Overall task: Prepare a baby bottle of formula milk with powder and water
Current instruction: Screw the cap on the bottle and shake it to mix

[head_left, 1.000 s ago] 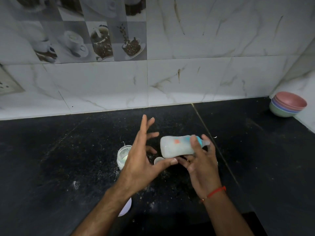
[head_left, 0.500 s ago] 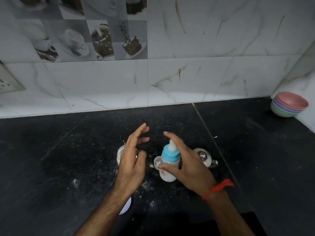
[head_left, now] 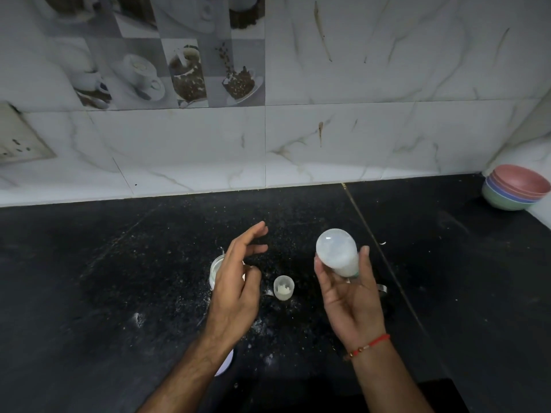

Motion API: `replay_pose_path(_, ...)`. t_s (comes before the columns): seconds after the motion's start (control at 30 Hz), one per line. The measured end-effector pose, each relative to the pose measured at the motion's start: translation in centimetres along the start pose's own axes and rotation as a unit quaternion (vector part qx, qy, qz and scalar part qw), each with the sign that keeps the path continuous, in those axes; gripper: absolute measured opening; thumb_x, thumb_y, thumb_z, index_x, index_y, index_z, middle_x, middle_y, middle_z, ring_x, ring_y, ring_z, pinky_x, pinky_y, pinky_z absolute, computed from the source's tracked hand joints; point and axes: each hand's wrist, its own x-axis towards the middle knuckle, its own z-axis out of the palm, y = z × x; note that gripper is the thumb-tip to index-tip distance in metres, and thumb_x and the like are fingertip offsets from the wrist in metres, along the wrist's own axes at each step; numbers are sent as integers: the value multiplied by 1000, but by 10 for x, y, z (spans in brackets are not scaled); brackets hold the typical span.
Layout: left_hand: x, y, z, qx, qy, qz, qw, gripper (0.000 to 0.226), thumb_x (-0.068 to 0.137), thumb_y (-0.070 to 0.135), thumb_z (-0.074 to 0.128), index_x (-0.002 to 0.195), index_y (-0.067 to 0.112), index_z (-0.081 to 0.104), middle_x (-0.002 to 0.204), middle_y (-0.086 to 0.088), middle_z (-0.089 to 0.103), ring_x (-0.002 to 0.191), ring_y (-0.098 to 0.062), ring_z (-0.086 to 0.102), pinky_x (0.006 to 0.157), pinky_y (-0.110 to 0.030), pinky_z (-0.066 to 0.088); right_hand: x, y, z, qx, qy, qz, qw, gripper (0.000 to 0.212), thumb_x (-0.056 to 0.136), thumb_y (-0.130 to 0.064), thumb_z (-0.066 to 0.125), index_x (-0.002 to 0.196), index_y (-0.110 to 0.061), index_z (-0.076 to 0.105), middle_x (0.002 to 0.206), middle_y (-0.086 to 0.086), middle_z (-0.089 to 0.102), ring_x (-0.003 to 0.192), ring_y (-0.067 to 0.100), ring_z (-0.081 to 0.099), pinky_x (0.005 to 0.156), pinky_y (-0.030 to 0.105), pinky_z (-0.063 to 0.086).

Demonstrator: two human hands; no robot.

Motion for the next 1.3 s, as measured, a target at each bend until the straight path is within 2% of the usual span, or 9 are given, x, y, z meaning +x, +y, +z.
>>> replay_pose_path(0.1, 2, 0, 0, -6, 6, 8, 1000, 71, 84, -2, 39, 149, 24, 50, 144, 12, 59, 123, -18, 65, 94, -18, 50, -2, -2, -2, -242, -78, -111, 961, 74, 87, -30, 70, 154, -33, 38, 141, 10, 61, 113, 27, 72, 77, 44, 63)
replay_pose_path(0.23, 4, 0, 2, 0, 2, 9, 1000, 69, 85, -1, 40, 149, 24, 50, 146, 11, 58, 123, -16, 65, 95, -18, 51, -3, -19, -6, -750, -284, -202, 562, 95, 83, -38, 84, 150, -63, 22, 153, -28, 42, 140, 1, 46, 113, 35, 46)
replay_pose_path(0.3, 5, 1, 3, 1, -1, 13, 1000, 67, 87, -1, 39, 148, 23, 50, 146, 9, 58, 123, -15, 65, 95, -19, 52, -3, -21, -3, -803, -289, -186, 486, 92, 86, -46, 79, 150, -66, 16, 152, -24, 44, 138, -1, 46, 113, 38, 47)
replay_pose_path(0.5, 7, -2, 4, -10, 4, 13, 1000, 65, 88, -2, 40, 147, 21, 52, 143, 7, 60, 117, -18, 68, 91, -15, 50, -4, -16, 6, -316, -65, -159, 933, 74, 83, -28, 78, 147, -43, 43, 136, 7, 63, 114, 26, 72, 79, 46, 63)
replay_pose_path(0.73, 7, -1, 7, -12, -8, 12, 1000, 62, 90, -1, 41, 147, 22, 52, 142, 9, 61, 117, -17, 68, 91, -14, 49, -4, -8, 9, 14, -3, -18, 1000, 56, 100, -42, 57, 146, -10, 52, 137, 19, 66, 110, 29, 74, 70, 37, 65)
replay_pose_path(0.87, 8, -3, 9, -17, -13, 8, 1000, 61, 91, 0, 42, 147, 22, 52, 142, 9, 61, 112, -18, 69, 87, -15, 51, -10, -6, 10, -316, -71, -181, 929, 72, 85, -29, 74, 149, -38, 41, 131, 4, 64, 107, 21, 74, 80, 47, 63)
replay_pose_path(1.03, 7, -6, 11, -11, -18, 14, 1000, 55, 97, 1, 42, 146, 21, 53, 142, 8, 61, 111, -19, 69, 89, -17, 53, -8, -22, 5, -771, -258, -275, 513, 89, 86, -47, 77, 148, -66, 16, 147, -30, 43, 133, -9, 45, 109, 27, 49)
replay_pose_path(1.1, 8, -5, 12, -9, -20, 18, 1000, 52, 99, 4, 43, 147, 21, 53, 141, 7, 61, 111, -18, 69, 89, -18, 54, -8, -25, 8, -798, -263, -278, 466, 87, 88, -51, 73, 148, -67, 12, 143, -30, 44, 129, -13, 44, 109, 26, 48)
replay_pose_path(1.3, 8, 0, 12, -26, -2, 4, 1000, 43, 104, 21, 47, 147, 20, 53, 140, 9, 63, 113, -12, 70, 90, -14, 52, -6, -25, 22, -258, -41, -216, 941, 75, 82, -29, 75, 149, -37, 41, 133, 2, 67, 114, 26, 72, 78, 44, 64)
